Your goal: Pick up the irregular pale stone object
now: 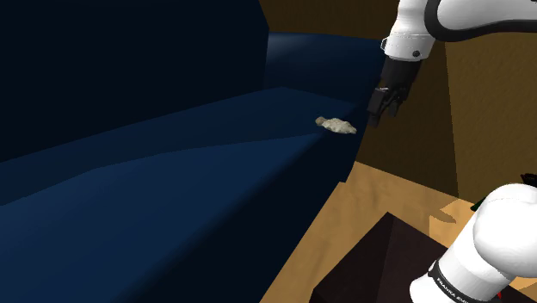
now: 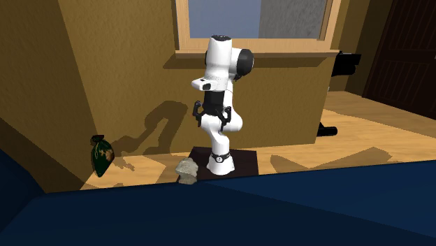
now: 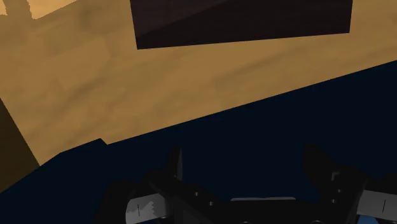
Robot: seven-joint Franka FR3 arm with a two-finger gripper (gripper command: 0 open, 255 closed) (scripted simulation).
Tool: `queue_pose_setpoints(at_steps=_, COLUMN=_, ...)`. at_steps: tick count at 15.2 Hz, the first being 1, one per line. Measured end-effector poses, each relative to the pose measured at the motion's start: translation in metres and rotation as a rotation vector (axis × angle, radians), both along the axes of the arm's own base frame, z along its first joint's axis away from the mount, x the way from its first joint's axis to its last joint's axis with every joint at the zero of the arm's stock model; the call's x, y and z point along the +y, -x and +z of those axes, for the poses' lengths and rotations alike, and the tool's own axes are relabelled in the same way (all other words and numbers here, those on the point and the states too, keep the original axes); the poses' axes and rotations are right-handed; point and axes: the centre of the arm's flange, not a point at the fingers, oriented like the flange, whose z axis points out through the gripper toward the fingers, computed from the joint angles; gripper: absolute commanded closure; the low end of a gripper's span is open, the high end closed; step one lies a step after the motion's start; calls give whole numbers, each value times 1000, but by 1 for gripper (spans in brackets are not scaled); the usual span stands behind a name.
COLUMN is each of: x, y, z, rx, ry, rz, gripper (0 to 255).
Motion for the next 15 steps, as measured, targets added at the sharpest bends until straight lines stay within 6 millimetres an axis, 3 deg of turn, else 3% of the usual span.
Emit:
queue_pose_setpoints(at_steps=2, x=-2, y=-5, z=-2, rx=1, ry=-4, rz=2, gripper=0)
queue_pose_setpoints(at_steps=4, x=-7, y=-26, z=-4, rx=7, ry=-18, rz=8, gripper=0)
queue_pose_setpoints(at_steps=15, x=-47, y=-171, z=-38, rx=43, ry=-110, rz=50, gripper=0)
